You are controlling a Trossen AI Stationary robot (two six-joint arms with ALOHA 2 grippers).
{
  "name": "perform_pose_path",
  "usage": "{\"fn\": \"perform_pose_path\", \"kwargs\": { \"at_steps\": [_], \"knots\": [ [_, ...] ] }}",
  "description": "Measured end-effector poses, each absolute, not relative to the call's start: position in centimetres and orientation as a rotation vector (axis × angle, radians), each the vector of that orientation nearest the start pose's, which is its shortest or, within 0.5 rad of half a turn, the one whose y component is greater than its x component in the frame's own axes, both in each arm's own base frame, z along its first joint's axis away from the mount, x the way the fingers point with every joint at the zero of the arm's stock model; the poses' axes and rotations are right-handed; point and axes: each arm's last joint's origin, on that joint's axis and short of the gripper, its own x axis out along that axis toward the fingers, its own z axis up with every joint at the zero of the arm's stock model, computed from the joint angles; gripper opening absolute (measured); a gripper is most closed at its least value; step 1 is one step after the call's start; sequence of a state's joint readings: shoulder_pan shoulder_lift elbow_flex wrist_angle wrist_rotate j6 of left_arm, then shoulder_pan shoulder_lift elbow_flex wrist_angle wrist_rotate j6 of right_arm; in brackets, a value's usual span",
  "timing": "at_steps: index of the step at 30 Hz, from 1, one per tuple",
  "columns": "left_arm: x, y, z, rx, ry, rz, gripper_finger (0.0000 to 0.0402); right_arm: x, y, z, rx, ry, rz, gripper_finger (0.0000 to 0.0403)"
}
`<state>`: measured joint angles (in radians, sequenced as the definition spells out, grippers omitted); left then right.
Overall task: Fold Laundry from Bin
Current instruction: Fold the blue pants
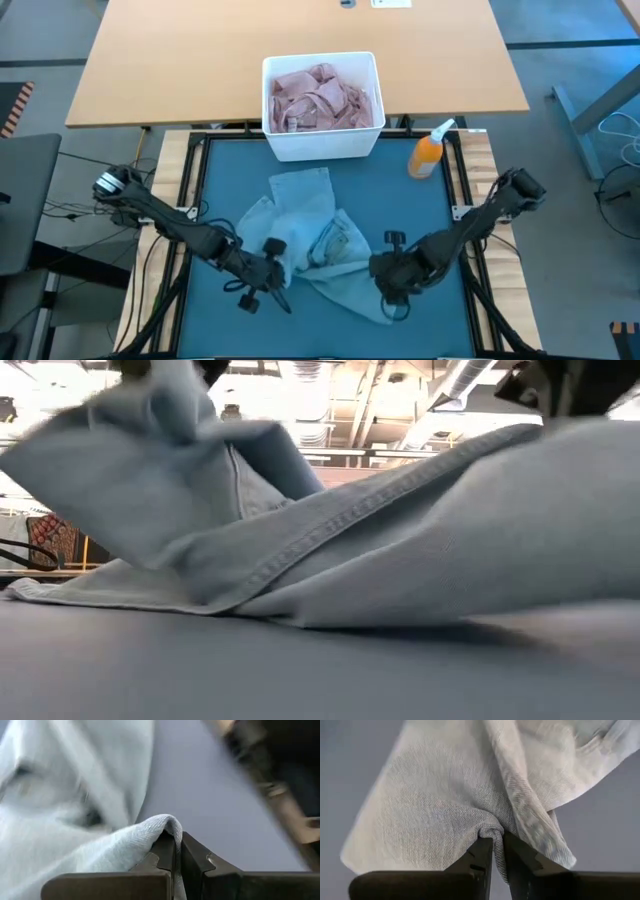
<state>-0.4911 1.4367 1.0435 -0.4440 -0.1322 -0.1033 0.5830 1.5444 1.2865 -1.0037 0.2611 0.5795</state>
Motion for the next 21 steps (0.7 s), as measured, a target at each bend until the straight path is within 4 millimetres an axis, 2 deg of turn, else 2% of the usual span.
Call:
{"fn": "perform_pose_path", "kwargs": {
  "at_steps": [3,8,11,14,21],
  "knots": [
    [25.9,-13.1,25.4,0.143,0.858,-0.148,0.0,23.7,15.1,29.4,0.049,1.094,-0.032,0.0066],
    [24.3,-12.2,23.7,0.136,0.872,-0.017,0.0,22.3,16.7,31.1,0.119,0.975,0.032,0.0065],
    [23.3,-11.1,22.2,0.096,0.881,0.052,0.0,22.3,17.9,30.6,0.201,0.971,0.019,0.0065],
    [22.3,-9.8,21.1,0.029,0.869,0.088,0.0,22.4,18.7,29.5,0.296,1.059,-0.013,0.007],
    [19.6,-7.7,20.8,-0.071,0.784,0.16,0.0,22.4,19.4,28.2,0.5,1.253,-0.038,0.0106]
  ]
}}
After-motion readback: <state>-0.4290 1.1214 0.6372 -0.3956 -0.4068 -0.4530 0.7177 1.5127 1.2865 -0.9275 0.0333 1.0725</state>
